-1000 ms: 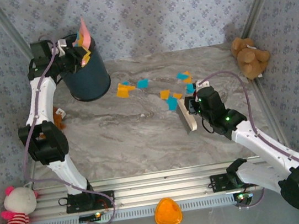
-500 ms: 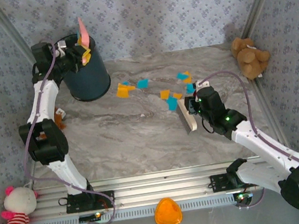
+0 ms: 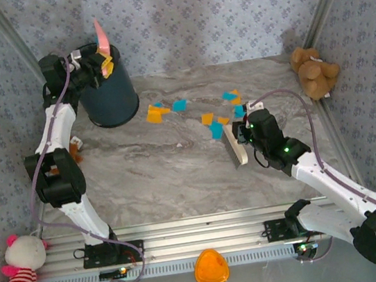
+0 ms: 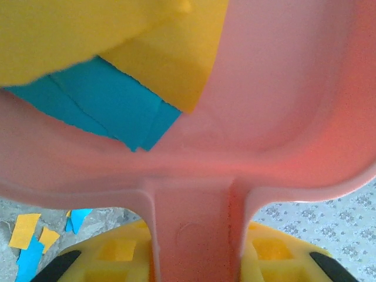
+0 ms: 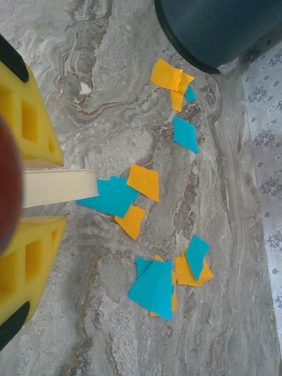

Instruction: Sweep away the paper scraps from the table

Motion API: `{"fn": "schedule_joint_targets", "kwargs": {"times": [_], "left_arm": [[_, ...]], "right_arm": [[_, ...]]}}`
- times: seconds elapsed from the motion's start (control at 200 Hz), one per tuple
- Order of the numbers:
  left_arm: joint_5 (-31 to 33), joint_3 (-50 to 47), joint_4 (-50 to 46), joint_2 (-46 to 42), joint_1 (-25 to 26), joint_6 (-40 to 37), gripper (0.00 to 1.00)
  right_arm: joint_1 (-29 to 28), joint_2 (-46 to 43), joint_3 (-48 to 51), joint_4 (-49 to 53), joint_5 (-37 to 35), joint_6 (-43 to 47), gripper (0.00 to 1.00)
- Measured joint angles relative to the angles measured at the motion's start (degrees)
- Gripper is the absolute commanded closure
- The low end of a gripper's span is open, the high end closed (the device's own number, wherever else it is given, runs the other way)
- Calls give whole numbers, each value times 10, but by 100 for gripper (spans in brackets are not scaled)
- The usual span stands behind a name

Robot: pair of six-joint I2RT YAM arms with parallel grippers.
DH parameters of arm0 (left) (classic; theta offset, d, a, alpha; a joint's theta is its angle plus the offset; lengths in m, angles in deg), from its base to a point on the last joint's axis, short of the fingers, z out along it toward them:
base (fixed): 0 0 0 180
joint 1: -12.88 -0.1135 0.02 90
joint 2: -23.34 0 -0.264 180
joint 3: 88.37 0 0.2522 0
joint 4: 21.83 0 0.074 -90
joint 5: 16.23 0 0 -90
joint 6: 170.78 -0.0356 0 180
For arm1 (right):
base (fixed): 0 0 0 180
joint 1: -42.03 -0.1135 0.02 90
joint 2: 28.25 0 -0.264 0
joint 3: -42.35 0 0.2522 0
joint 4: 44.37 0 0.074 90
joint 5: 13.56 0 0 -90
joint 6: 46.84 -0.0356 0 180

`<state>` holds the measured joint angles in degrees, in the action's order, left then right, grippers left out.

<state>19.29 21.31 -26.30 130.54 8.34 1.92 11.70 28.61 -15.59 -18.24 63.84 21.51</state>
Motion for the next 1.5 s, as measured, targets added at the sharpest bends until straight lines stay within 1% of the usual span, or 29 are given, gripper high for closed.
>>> {"fn": "schedule_joint_targets", "kwargs": {"times": [0.575, 0.849, 1.024, 1.299, 1.499], "left_arm": [[5, -64, 165, 6, -3, 162, 100], [21, -95, 270, 18, -3, 261, 100], [30, -104, 320, 28, -3, 309, 100], [38, -118, 376, 29, -3, 359, 100], [39, -118, 385, 29, -3, 365, 100]], "right_arm": [[1, 0, 1, 0, 0, 0, 100], [2, 0, 2, 0, 0, 0, 100], [2, 0, 3, 0, 0, 0, 100], [3, 0, 3, 0, 0, 0, 100], [3, 0, 3, 0, 0, 0, 100]]}}
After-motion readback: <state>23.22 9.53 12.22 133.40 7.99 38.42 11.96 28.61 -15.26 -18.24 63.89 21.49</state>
